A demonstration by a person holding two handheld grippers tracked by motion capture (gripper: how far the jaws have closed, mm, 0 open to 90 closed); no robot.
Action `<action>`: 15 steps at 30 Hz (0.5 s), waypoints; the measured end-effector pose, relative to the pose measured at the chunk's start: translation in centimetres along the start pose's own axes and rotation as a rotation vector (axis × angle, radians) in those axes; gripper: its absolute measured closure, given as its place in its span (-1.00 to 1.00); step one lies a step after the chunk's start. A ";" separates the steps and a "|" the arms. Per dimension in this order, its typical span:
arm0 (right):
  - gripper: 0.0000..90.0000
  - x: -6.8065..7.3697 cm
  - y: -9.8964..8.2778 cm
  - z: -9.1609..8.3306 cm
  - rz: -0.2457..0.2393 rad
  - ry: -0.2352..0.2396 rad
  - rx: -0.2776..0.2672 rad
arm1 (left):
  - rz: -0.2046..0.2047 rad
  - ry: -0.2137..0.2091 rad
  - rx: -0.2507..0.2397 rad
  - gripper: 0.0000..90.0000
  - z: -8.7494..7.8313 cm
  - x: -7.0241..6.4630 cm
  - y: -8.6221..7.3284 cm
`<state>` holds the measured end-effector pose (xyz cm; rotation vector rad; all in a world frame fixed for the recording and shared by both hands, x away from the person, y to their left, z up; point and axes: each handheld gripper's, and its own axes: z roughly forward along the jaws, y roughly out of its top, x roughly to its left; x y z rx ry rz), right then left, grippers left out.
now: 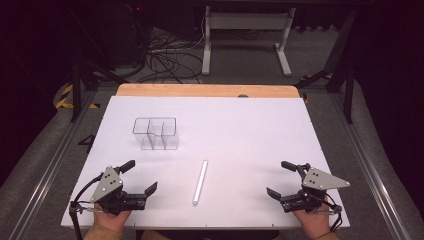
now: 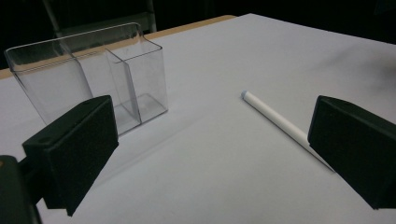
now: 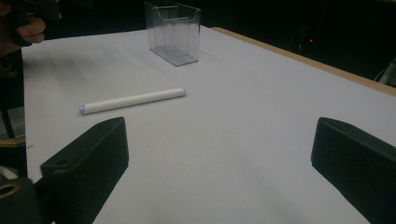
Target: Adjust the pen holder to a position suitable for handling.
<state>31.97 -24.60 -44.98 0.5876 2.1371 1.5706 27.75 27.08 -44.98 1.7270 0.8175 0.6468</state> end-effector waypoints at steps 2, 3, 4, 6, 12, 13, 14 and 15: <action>-0.88 -0.1 0.0 -0.2 0.000 -0.004 -0.012 | 0.003 -0.001 -0.002 -0.94 0.0 -0.1 0.0; -0.88 0.0 0.0 -0.2 0.010 0.000 -0.015 | 0.013 -0.002 -0.003 -0.94 0.0 -0.2 0.1; -0.87 0.0 0.0 -0.2 0.007 -0.001 -0.015 | 0.020 -0.002 -0.003 -0.94 0.0 -0.2 0.1; -0.87 0.0 -0.1 -0.1 0.000 -0.002 -0.012 | 0.040 0.002 0.005 -0.92 -0.1 -0.3 0.2; -0.86 0.1 -0.2 0.0 -0.005 -0.002 -0.009 | 0.031 -0.023 -0.008 -0.94 -0.1 -0.1 0.3; -0.86 0.1 -0.1 0.0 -0.004 0.000 -0.011 | 0.031 -0.023 -0.008 -0.94 -0.1 -0.1 0.3; -0.86 0.0 -0.1 0.0 -0.004 -0.001 -0.012 | 0.029 -0.030 -0.004 -0.94 -0.1 -0.1 0.3; -0.86 0.0 -0.1 0.0 -0.004 -0.001 -0.012 | 0.029 -0.030 -0.004 -0.94 -0.1 -0.1 0.3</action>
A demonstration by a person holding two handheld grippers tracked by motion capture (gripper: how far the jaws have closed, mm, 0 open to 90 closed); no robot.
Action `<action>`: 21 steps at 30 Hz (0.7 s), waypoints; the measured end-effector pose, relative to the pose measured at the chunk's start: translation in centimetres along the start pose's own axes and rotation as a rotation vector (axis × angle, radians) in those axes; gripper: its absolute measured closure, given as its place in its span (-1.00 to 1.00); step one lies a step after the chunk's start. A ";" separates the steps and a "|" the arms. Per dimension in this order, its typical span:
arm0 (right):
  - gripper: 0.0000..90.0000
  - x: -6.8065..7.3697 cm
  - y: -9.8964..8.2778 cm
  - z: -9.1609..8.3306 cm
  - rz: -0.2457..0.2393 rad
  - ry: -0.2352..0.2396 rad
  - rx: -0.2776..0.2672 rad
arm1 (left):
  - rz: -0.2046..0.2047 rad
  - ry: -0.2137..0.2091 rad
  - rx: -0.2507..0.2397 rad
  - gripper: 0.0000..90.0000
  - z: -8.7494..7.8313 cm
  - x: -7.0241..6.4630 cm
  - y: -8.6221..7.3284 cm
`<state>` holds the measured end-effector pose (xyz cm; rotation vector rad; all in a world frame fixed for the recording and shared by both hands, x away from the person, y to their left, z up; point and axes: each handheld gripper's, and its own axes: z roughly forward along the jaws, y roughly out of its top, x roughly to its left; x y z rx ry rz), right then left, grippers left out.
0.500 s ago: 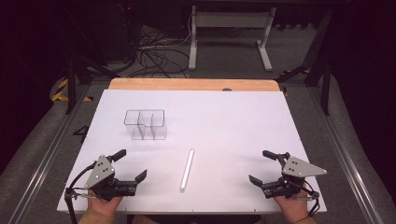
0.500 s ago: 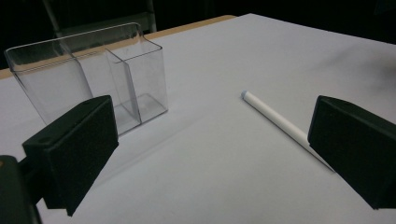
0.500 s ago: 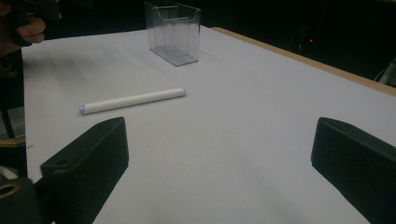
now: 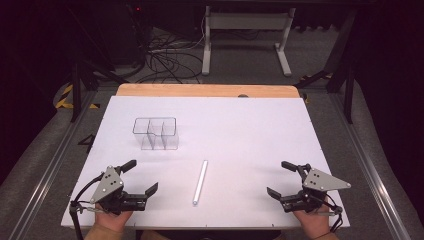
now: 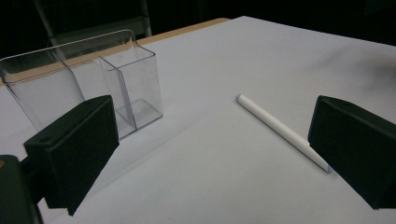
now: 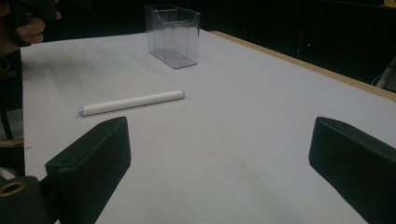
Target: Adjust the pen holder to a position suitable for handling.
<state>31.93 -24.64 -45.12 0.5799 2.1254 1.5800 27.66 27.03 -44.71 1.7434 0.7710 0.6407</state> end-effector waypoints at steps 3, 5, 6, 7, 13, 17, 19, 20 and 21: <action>-0.86 0.1 0.0 0.2 0.002 0.005 0.006 | 0.007 0.006 0.002 -0.93 0.0 0.0 0.1; -0.86 0.1 0.0 0.2 -0.004 0.005 0.007 | 0.013 0.000 0.007 -0.92 0.0 0.0 0.4; -0.86 0.1 0.0 0.2 -0.009 0.006 0.007 | 0.013 0.000 0.007 -0.92 0.0 0.0 0.4; -0.85 0.1 0.0 0.2 -0.007 0.007 0.005 | 0.012 0.000 0.011 -0.92 0.1 0.0 0.5; -0.85 0.2 0.0 0.3 0.001 0.018 0.007 | -0.027 -0.024 0.021 -0.89 0.7 0.9 1.4; -0.85 0.2 0.0 0.2 -0.002 0.024 0.000 | -0.007 -0.020 0.027 -0.86 1.0 1.3 2.5; -0.85 0.2 0.0 0.2 -0.002 0.027 0.002 | 0.007 -0.024 0.023 -0.86 1.3 1.5 3.2; -0.85 0.2 -0.1 0.3 -0.001 0.028 0.002 | 0.007 -0.024 0.023 -0.86 1.3 1.5 3.2; -0.85 0.3 -0.1 0.2 0.004 0.030 0.004 | 0.013 -0.026 0.026 -0.86 1.4 1.5 3.4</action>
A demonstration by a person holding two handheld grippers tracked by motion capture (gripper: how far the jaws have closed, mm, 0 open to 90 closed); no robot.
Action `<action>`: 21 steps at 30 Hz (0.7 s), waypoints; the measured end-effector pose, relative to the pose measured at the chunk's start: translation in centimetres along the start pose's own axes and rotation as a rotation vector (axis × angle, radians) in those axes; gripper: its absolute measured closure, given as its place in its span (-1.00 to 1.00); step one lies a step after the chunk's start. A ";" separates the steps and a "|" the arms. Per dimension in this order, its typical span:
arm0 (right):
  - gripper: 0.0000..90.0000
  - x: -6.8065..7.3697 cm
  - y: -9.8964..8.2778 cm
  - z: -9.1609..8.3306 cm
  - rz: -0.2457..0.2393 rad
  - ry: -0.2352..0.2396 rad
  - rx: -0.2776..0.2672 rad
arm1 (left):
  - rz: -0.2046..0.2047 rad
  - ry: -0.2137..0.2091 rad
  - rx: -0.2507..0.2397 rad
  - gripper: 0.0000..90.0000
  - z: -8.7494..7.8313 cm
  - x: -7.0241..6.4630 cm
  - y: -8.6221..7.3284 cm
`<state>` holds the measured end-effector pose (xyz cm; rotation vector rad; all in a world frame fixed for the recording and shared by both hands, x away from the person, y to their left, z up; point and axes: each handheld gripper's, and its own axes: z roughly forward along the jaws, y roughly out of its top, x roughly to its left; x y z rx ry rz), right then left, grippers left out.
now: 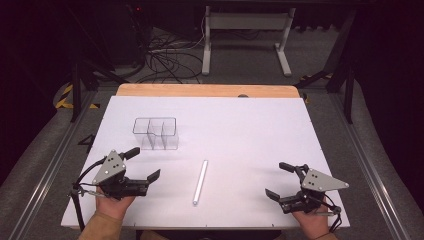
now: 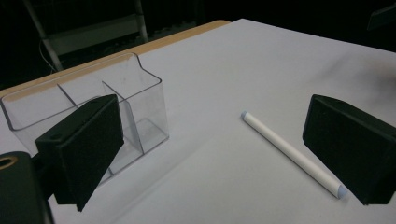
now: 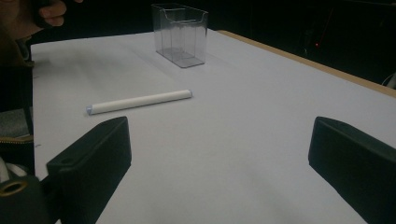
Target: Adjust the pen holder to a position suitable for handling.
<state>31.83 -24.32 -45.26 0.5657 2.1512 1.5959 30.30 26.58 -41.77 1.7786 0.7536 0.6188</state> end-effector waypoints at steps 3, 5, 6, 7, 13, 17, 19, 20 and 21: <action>-0.85 -0.1 -0.1 0.0 -0.002 0.002 0.000 | 0.009 -0.005 0.007 -0.86 0.3 0.1 0.5; -0.85 -0.1 -0.1 0.0 -0.001 0.005 -0.003 | 0.011 -0.014 0.008 -0.86 0.5 0.3 1.0; -0.85 -0.1 -0.1 0.0 -0.001 0.005 -0.003 | 0.011 -0.014 0.008 -0.86 0.5 0.3 1.0; -0.85 -0.1 -0.1 0.1 -0.001 0.006 -0.001 | 0.013 -0.018 0.011 -0.86 0.6 0.4 1.1; -0.85 0.0 -0.1 0.1 -0.001 0.009 0.001 | 0.008 -0.029 0.022 -0.86 0.8 0.7 1.7; -0.85 -0.1 -0.2 0.1 0.000 0.013 0.000 | 0.004 -0.041 0.027 -0.88 1.0 0.8 1.5; -0.85 0.0 -0.2 0.1 0.000 0.015 -0.002 | 0.009 -0.048 0.032 -0.86 1.0 0.8 1.6; -0.85 0.0 -0.2 0.1 0.000 0.017 -0.001 | 0.015 -0.045 0.036 -0.83 0.9 0.9 1.7; -0.85 0.0 -0.2 0.1 -0.003 0.017 -0.001 | 0.023 -0.053 0.049 -0.80 0.8 1.0 2.1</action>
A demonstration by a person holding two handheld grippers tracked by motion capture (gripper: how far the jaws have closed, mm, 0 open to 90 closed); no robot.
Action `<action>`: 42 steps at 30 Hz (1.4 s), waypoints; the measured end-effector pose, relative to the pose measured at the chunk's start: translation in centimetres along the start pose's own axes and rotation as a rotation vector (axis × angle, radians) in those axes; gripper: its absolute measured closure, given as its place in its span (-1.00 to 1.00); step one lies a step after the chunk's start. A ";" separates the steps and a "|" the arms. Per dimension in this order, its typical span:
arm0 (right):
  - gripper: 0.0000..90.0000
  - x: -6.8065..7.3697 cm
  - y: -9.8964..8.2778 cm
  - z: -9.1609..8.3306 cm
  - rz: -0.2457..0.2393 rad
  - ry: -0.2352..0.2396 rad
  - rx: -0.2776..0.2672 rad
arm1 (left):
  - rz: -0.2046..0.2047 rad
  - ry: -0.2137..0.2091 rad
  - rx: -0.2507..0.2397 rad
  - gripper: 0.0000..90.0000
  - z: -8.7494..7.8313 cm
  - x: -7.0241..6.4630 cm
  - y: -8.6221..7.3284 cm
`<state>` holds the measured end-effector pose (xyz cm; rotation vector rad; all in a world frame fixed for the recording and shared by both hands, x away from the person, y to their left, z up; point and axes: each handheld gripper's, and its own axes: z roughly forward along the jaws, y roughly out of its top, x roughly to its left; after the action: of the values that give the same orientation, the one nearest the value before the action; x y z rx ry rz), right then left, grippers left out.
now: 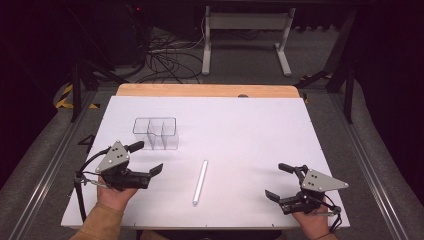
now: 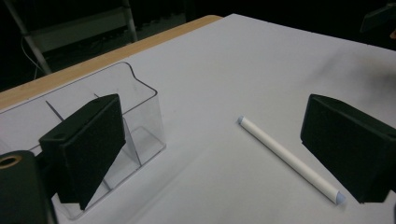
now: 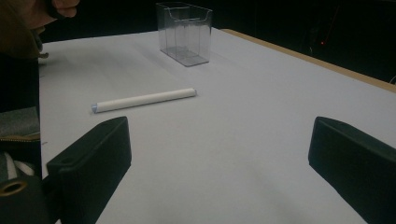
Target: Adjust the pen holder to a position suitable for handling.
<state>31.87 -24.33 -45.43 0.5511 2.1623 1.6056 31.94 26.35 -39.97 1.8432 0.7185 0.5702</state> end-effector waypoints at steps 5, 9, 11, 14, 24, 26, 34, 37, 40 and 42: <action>-0.85 0.1 -0.1 0.0 0.009 0.007 0.005 | 0.017 -0.041 0.045 -0.57 -0.1 0.8 0.9; -0.85 0.1 -0.2 0.0 0.006 0.008 0.010 | 0.003 -0.081 0.063 -0.56 0.0 1.7 1.6; -0.85 0.2 -0.2 0.0 0.010 0.009 0.010 | -0.001 -0.088 0.061 -0.56 0.0 2.1 1.9; -0.85 0.2 -0.3 0.0 0.013 0.013 0.015 | 0.022 -0.068 0.077 -0.54 0.1 2.6 2.4; -0.85 0.3 -0.4 0.1 0.011 0.022 0.021 | 0.112 0.007 0.166 -0.56 1.1 4.1 4.0; -0.85 0.3 -0.5 0.0 0.018 0.021 0.020 | 0.102 0.001 0.164 -0.56 1.2 4.4 4.1; -0.85 0.3 -0.5 -0.1 0.023 0.022 0.018 | 0.059 -0.011 0.181 -0.52 1.8 6.0 4.1; -0.85 0.2 -0.5 0.0 0.036 0.029 0.016 | 0.072 -0.007 0.198 -0.50 2.1 6.2 4.2; -0.85 0.1 -0.6 0.0 0.032 0.031 0.014 | 0.064 -0.017 0.224 -0.50 2.5 6.5 4.3; -0.85 0.1 -0.6 0.0 0.037 0.034 0.011 | 0.063 -0.012 0.242 -0.51 2.7 6.7 4.4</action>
<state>31.70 -24.45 -46.00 0.5744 2.1992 1.6351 39.47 28.05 -36.43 2.0978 0.7498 0.5312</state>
